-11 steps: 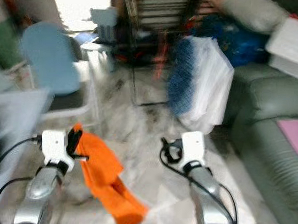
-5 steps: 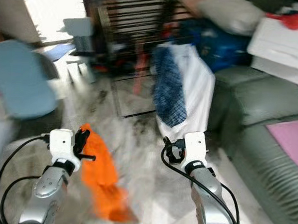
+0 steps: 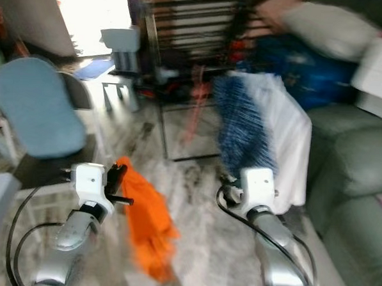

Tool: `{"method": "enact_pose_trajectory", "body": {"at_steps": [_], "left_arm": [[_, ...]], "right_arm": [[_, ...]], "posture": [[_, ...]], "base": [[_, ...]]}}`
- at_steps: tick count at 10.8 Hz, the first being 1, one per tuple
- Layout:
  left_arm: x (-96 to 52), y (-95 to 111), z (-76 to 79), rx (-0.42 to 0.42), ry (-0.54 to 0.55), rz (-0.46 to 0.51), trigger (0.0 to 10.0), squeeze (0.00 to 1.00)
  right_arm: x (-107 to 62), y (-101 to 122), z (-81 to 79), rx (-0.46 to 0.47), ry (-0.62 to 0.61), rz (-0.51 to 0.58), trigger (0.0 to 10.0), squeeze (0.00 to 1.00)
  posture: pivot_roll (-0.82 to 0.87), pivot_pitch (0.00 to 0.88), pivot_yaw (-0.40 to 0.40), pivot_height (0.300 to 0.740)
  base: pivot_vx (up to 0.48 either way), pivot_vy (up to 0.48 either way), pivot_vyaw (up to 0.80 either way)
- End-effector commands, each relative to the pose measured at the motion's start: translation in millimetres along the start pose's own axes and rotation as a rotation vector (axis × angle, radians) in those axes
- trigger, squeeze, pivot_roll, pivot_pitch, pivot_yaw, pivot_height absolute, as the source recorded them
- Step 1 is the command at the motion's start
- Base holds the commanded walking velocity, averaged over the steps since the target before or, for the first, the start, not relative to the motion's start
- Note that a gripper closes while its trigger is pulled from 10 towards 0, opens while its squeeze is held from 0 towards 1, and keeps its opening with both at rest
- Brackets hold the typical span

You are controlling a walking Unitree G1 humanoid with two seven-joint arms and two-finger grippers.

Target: Hang hanger

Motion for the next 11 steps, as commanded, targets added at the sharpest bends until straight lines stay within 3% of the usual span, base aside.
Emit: {"method": "enact_pose_trajectory", "body": {"at_steps": [1,7,8,10,11], "left_arm": [[3.7,6.9,5.0,-0.010,-0.013,0.022,10.0,0.00],[5.0,7.0,8.9,-0.010,-0.024,0.020,10.0,0.00],[4.9,6.2,9.3,-0.002,-0.018,0.014,10.0,0.00],[-1.3,-0.1,-7.7,0.046,0.079,-0.012,10.0,0.00],[-9.3,-4.0,-23.0,0.045,0.124,-0.027,10.0,0.00]], "right_arm": [[-3.7,-3.6,9.1,-0.008,-0.025,-0.013,10.0,0.00],[-3.8,-3.8,7.5,-0.007,-0.026,-0.010,10.0,0.00],[-4.1,-4.0,7.5,-0.007,-0.026,-0.010,10.0,0.00],[-5.4,-1.7,8.1,0.004,-0.025,0.004,10.0,0.00],[-6.6,4.9,16.6,-0.013,-0.077,0.040,10.0,0.00]], "posture": [[-0.19,0.000,0.080,0.740],[-0.19,0.000,0.084,0.740],[-0.19,0.000,0.083,0.740],[-0.18,0.000,0.074,0.740],[-0.16,0.000,0.066,0.740]], "base": [[0.322,0.356,0.00],[0.293,0.380,0.00],[0.000,0.000,0.00],[0.000,0.000,0.00],[0.000,0.000,0.00]]}}
Point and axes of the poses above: a point about 5 cm out from each wrist's last joint towards the gripper, its own x axis pointing out of the wrist towards the gripper, its own y axis along the axis of the wrist's last joint, z = x × y, the point moved 4 cm from there along x, pointing out of the wrist towards the gripper, and after that the axes turned 7 degrees about x, right-handed, at the moved point
